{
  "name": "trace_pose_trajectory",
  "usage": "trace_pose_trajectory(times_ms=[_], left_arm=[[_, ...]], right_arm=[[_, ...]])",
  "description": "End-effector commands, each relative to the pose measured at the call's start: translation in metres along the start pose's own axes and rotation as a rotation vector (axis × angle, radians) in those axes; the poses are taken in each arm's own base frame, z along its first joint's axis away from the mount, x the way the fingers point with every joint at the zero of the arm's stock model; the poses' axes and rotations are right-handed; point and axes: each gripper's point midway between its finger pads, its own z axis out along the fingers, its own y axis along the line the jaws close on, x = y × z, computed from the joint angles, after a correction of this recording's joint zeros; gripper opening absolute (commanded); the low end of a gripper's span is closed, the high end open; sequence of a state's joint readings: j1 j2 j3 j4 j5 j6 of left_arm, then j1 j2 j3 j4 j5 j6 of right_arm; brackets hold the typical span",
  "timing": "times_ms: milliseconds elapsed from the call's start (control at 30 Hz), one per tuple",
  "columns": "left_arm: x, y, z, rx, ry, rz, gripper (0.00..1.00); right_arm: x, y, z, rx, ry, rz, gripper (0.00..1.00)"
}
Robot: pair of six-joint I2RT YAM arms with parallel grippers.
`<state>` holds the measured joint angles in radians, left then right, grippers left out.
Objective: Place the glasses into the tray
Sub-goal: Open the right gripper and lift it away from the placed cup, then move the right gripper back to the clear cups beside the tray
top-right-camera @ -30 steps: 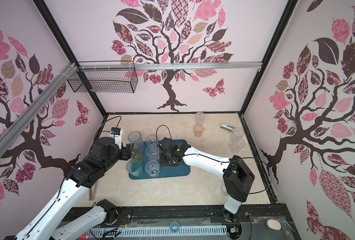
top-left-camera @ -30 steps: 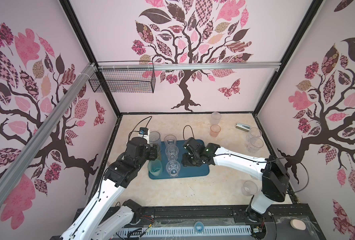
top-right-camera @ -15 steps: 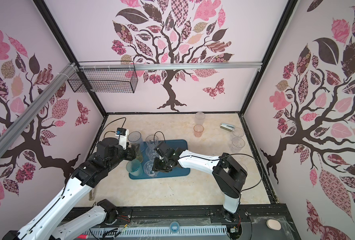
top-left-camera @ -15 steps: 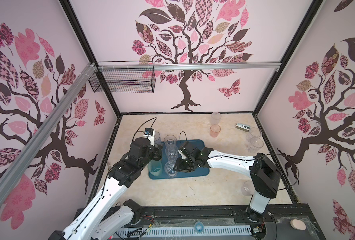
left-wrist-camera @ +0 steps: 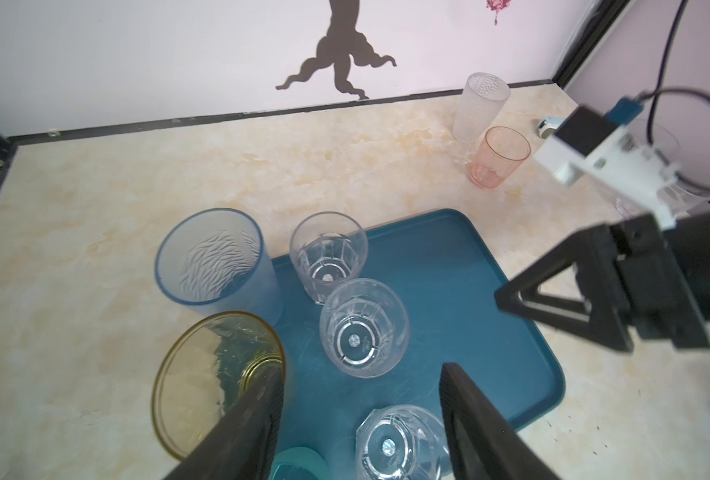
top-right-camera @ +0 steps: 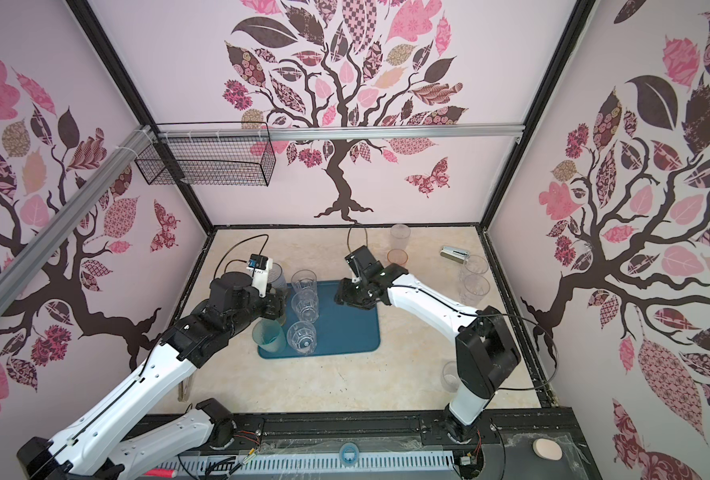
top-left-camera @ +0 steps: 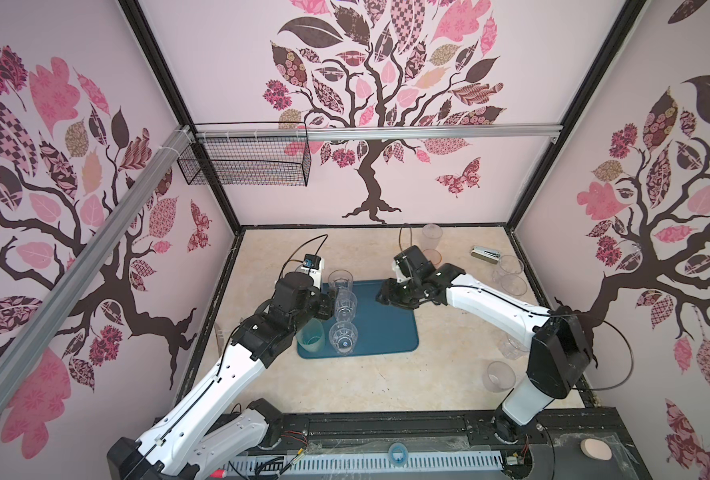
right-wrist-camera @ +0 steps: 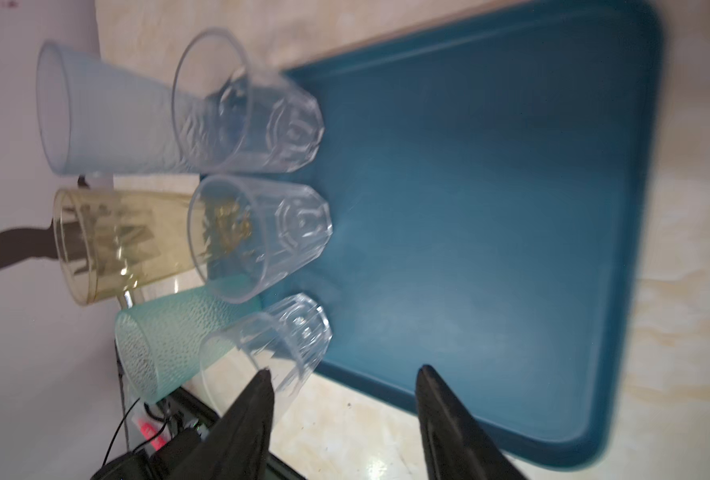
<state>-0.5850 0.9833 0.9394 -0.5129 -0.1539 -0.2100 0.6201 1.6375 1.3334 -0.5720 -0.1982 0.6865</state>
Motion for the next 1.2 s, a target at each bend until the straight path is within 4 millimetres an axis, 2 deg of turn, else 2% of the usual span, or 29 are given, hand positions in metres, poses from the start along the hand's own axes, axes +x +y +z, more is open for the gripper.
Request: trace_pose_trajectory(times_ms=[0,133,333,433,533,633,700,867,967,1167], left_arm=[[-0.005,-0.02,0.011,0.069,-0.008,0.002,0.64],[-0.002,-0.039,0.03,0.118,0.015,0.023,0.65],[0.009,-0.078,0.056,0.21,0.064,0.106,0.65],[0.017,-0.093,0.065,0.256,0.099,0.136,0.65],[0.025,-0.103,0.069,0.297,0.128,0.138,0.65],[0.031,-0.103,0.07,0.305,0.134,0.139,0.65],[0.032,-0.102,0.07,0.302,0.133,0.145,0.65],[0.037,-0.098,0.068,0.29,0.139,0.165,0.65],[0.038,-0.097,0.068,0.288,0.141,0.166,0.65],[0.04,-0.096,0.069,0.284,0.146,0.167,0.65]], right_arm=[[-0.018,-0.045,-0.044,0.115,-0.078,0.012,0.6],[-0.027,-0.111,-0.082,0.25,-0.157,0.11,0.63],[-0.016,-0.199,-0.13,0.5,-0.218,0.208,0.67],[-0.013,-0.231,-0.144,0.547,-0.226,0.294,0.67],[-0.014,-0.244,-0.159,0.641,-0.263,0.298,0.7],[-0.017,-0.265,-0.165,0.704,-0.275,0.332,0.72],[-0.025,-0.275,-0.164,0.696,-0.295,0.371,0.72],[-0.061,-0.291,-0.158,0.74,-0.367,0.392,0.73],[-0.072,-0.303,-0.145,0.724,-0.356,0.427,0.73],[-0.096,-0.322,-0.137,0.742,-0.381,0.458,0.72]])
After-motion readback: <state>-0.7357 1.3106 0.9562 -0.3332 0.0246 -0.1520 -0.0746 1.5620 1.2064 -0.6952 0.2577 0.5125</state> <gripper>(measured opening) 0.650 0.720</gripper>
